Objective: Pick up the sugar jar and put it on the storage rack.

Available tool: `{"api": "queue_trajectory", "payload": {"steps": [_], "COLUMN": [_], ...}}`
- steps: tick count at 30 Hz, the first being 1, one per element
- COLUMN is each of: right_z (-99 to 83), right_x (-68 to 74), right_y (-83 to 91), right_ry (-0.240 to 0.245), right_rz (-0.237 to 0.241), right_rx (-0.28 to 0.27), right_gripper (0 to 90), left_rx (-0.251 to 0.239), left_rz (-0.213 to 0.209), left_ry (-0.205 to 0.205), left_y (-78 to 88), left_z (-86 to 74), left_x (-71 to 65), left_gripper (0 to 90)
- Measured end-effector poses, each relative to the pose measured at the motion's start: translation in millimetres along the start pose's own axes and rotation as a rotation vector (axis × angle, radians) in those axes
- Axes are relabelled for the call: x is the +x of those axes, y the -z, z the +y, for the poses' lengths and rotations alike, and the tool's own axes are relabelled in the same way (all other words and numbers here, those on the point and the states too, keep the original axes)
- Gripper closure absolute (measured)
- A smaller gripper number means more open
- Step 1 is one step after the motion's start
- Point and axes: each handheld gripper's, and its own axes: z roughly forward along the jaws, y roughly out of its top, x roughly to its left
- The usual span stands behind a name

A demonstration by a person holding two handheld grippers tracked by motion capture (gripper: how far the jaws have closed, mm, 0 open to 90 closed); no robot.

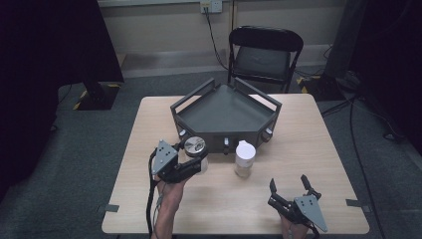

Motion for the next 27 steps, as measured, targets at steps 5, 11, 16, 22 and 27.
{"api": "queue_trajectory", "payload": {"steps": [5, 11, 16, 22, 27], "right_z": [0.2, 0.3, 0.1, 0.0, 0.0], "right_x": [-0.3, -0.7, -0.7, -2.0, -2.6], "right_y": [-0.1, -0.1, 0.0, 0.0, 0.0], "right_ry": [0.0, -0.002, -0.001, 0.001, 0.0], "right_rz": [0.002, 0.004, 0.004, 0.011, 0.015], "right_rx": [0.001, 0.002, 0.001, 0.0, 0.0], "right_gripper": [1.5, 1.6, 1.5, 1.5, 1.5], "left_rx": [-0.008, -0.023, -0.018, -0.036, -0.038], "left_rz": [0.035, 0.083, 0.121, 0.16, 0.197], "left_ry": [-0.011, -0.02, -0.044, -0.047, -0.056], "left_y": [-7.4, -20.5, -30.7, -43.6, -56.3], "left_z": [6.8, 18.2, 29.7, 39.4, 47.3], "left_x": [-4.0, -9.5, -16.0, -16.8, -13.5], "left_gripper": [34.8, 34.7, 34.8, 34.8, 34.8]}}
